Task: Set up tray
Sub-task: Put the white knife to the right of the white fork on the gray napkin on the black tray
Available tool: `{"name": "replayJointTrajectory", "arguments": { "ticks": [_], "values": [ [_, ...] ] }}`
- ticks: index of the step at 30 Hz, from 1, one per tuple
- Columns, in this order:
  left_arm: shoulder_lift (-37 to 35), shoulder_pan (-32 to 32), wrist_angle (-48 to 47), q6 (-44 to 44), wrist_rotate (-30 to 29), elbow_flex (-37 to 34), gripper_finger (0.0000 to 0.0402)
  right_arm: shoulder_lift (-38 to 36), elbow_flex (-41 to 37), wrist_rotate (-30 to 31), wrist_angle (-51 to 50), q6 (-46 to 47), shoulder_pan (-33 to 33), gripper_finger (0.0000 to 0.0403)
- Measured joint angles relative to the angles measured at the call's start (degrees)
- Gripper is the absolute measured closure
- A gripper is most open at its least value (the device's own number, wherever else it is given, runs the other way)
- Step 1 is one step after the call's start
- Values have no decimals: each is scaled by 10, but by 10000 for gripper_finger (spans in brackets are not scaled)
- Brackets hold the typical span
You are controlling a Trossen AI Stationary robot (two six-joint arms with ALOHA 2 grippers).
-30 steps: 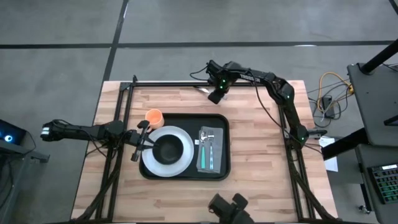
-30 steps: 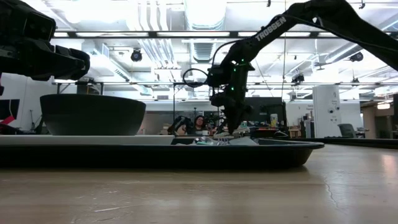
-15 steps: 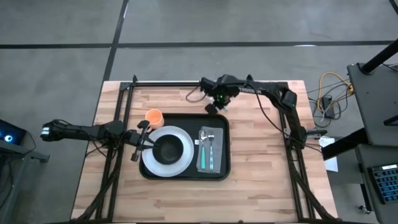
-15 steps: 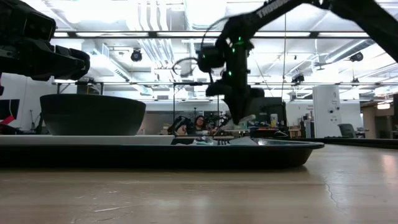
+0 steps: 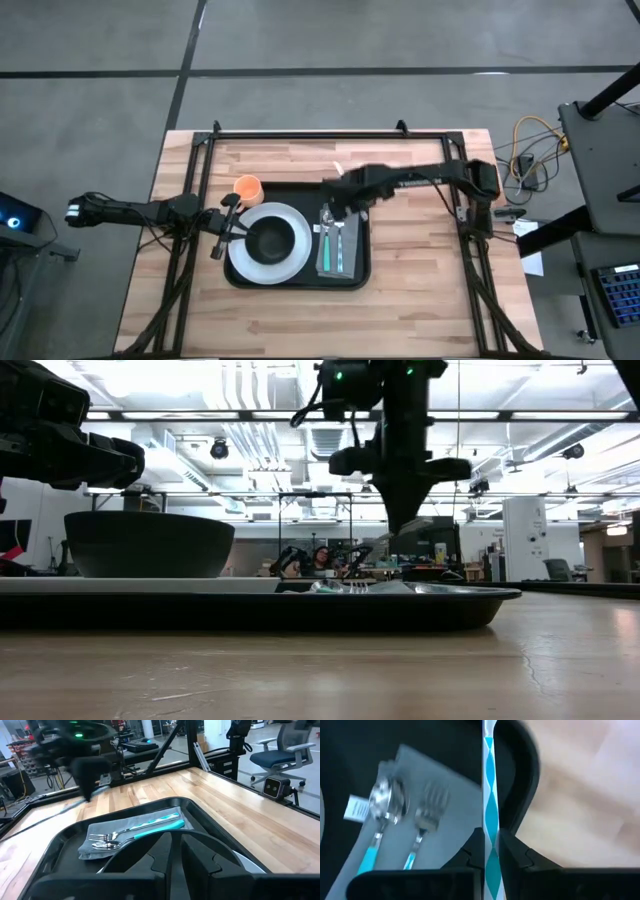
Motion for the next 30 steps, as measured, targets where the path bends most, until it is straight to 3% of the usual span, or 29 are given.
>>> {"name": "replayJointTrajectory", "arguments": {
  "ticks": [19, 30],
  "values": [
    [0, 0, 0, 0, 0, 0, 379, 48, -18, -3, 28, 444, 213, 386],
    [0, 0, 0, 0, 0, 0, 379, 97, -3, 0, 53, 539, 247, 386]
  ]
}}
